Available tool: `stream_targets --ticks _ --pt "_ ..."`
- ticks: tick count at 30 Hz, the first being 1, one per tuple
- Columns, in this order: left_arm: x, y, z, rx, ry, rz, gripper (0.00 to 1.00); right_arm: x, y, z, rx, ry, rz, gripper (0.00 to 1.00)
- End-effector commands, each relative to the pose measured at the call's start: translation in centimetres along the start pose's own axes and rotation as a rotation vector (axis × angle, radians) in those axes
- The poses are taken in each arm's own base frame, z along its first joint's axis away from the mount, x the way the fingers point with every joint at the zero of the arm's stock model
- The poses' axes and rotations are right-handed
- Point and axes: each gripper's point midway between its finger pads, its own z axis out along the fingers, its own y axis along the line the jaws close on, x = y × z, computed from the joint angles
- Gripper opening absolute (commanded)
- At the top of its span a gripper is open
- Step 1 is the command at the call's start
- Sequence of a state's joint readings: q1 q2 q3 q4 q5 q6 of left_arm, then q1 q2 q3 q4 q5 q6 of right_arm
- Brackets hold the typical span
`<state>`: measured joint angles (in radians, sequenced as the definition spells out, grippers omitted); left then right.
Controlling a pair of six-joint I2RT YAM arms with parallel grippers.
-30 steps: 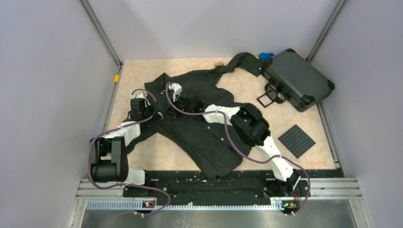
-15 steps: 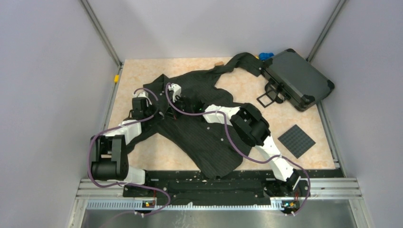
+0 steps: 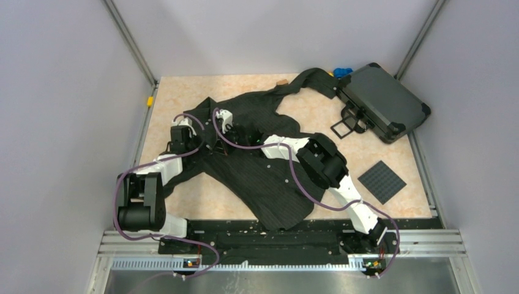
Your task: Pin the brooch onto the clothing
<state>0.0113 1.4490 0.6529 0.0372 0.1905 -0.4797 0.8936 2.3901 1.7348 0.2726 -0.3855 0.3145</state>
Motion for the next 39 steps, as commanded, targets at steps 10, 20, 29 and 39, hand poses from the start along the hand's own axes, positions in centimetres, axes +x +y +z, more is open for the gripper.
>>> stream_targets --ticks 10,20,29,39 --pt "-2.2 -2.2 -0.3 0.102 -0.099 -0.001 0.00 -1.6 1.2 -0.1 -0.064 -0.001 -0.037 0.00" --pt "-2.3 -2.8 -0.9 0.146 -0.143 -0.004 0.00 0.0 1.1 0.1 -0.083 0.053 -0.043 0.00" --pt "-1.8 -3.2 -1.1 0.184 -0.146 0.001 0.00 0.1 1.2 -0.1 -0.091 0.077 -0.071 0.00" --pt "-0.8 -3.1 -2.3 0.206 -0.146 0.070 0.00 -4.6 -1.8 -6.4 -0.011 -0.061 -0.049 0.29"
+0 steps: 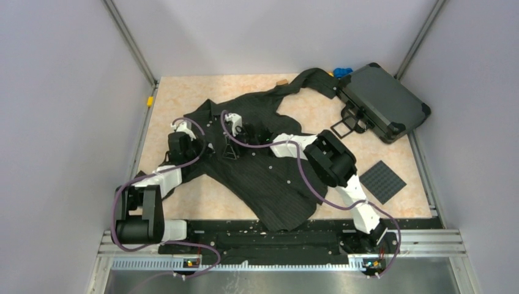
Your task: Pin the brooch onto the clothing
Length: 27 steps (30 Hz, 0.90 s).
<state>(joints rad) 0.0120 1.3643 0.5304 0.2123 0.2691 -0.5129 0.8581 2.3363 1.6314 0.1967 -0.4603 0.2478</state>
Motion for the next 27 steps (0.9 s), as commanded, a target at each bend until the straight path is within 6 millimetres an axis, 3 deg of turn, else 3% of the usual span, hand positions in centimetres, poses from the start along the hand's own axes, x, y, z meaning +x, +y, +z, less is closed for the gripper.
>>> stream_targets --ticks 1,5,10,17,27 --pt "-0.9 -1.6 -1.1 0.085 -0.062 0.086 0.00 -7.4 -0.9 -5.2 0.012 -0.176 -0.050 0.33" --pt "-0.7 -2.5 -1.5 0.149 -0.062 0.131 0.00 -7.1 -2.4 -6.3 0.015 -0.172 -0.058 0.45" --pt "0.1 -4.0 -1.7 0.252 -0.021 0.169 0.00 -7.1 -1.5 -7.0 -0.053 -0.179 -0.105 0.52" --pt "0.9 -5.4 -1.8 0.354 0.024 0.203 0.00 -6.4 0.5 -6.9 -0.188 -0.178 -0.146 0.54" --pt "1.7 -6.2 -1.7 0.425 0.058 0.215 0.00 -5.1 0.4 -5.7 -0.250 -0.151 -0.134 0.55"
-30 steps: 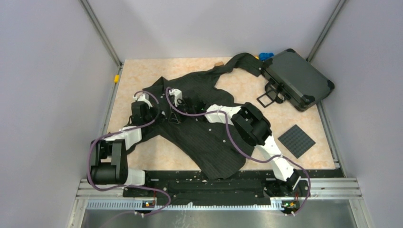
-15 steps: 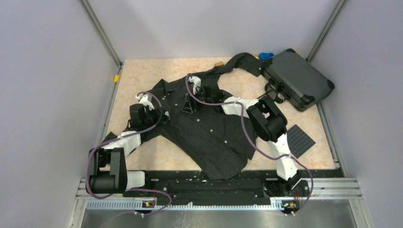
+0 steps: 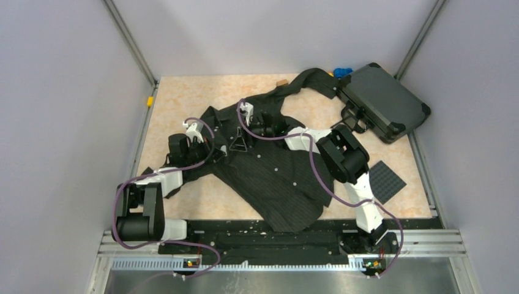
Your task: Pin the brooch onto the clothing
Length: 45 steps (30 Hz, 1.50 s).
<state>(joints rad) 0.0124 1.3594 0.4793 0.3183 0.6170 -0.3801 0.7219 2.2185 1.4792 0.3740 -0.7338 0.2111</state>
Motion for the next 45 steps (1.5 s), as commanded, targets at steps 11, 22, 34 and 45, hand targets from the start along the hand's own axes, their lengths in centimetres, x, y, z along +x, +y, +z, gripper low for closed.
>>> stream_targets --ticks 11,22,34,45 --pt "-1.2 -1.8 0.1 0.093 -0.043 0.081 0.00 -0.1 0.7 1.3 -0.087 -0.012 -0.033 0.51" --pt "-0.9 -2.3 0.1 0.113 -0.037 0.090 0.00 -0.4 0.7 1.7 -0.110 -0.019 -0.021 0.45" --pt "-1.0 -2.5 0.0 0.120 -0.041 0.095 0.00 -0.8 0.8 1.3 -0.128 -0.009 -0.024 0.38" --pt "-1.4 -3.8 -0.3 0.183 -0.062 0.083 0.00 1.0 1.7 1.7 -0.199 0.004 0.032 0.29"
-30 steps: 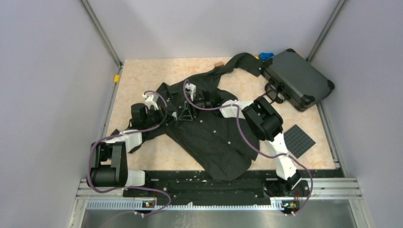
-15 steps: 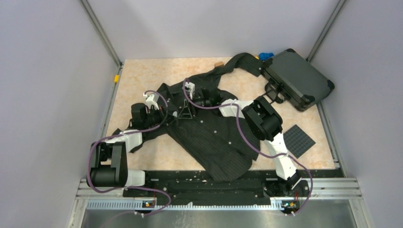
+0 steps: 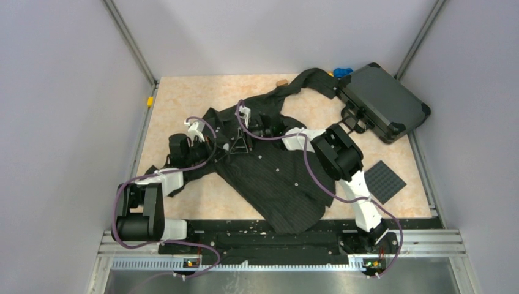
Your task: Pin the brooch onto the clothing
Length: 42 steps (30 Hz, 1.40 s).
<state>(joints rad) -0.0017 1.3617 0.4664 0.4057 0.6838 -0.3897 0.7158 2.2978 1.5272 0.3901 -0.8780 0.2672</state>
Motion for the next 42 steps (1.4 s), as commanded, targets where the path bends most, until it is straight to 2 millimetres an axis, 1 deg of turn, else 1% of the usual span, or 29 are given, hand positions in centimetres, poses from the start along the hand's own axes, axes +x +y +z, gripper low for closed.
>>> stream_targets --ticks 1,3,5,7,13,16,19,22,29,34,38,42 --pt "-1.2 -2.1 -0.3 0.093 -0.045 0.045 0.00 -0.6 0.8 1.0 -0.071 -0.027 -0.038 0.27" --pt "-1.1 -2.1 -0.3 0.094 -0.044 0.041 0.00 -0.2 0.8 1.1 -0.075 -0.017 -0.031 0.25" --pt "-1.6 -1.4 -0.6 0.074 -0.065 0.033 0.00 0.5 0.5 1.0 -0.065 -0.004 -0.027 0.24" --pt "-1.8 -1.3 -0.8 0.070 -0.077 0.030 0.00 1.1 0.3 0.9 -0.053 0.013 -0.019 0.24" --pt "-2.2 -1.2 -1.2 0.069 -0.094 0.025 0.00 1.0 0.5 0.2 -0.045 0.020 -0.026 0.23" --pt "-2.0 -1.2 -1.2 0.075 -0.089 0.023 0.00 0.4 0.8 -0.4 -0.044 0.011 -0.037 0.26" --pt "-2.0 -1.2 -1.2 0.079 -0.087 0.027 0.00 -0.7 1.3 -1.4 -0.050 -0.019 -0.051 0.36" --pt "-2.0 -1.5 -1.3 0.091 -0.086 0.032 0.00 -1.8 1.4 -2.5 -0.044 -0.038 -0.076 0.42" --pt "-1.9 -1.9 -1.3 0.116 -0.082 0.036 0.00 -2.9 1.5 -2.9 -0.088 -0.053 -0.104 0.53" --pt "-2.0 -2.0 -1.3 0.125 -0.080 0.038 0.00 -3.7 1.7 -2.9 -0.105 -0.064 -0.128 0.56" --pt "-1.9 -2.1 -1.3 0.132 -0.077 0.034 0.00 -4.2 1.4 -2.6 -0.112 -0.070 -0.137 0.56" --pt "-1.8 -2.2 -1.2 0.143 -0.072 0.031 0.00 -4.8 1.3 -2.3 -0.126 -0.075 -0.141 0.53"
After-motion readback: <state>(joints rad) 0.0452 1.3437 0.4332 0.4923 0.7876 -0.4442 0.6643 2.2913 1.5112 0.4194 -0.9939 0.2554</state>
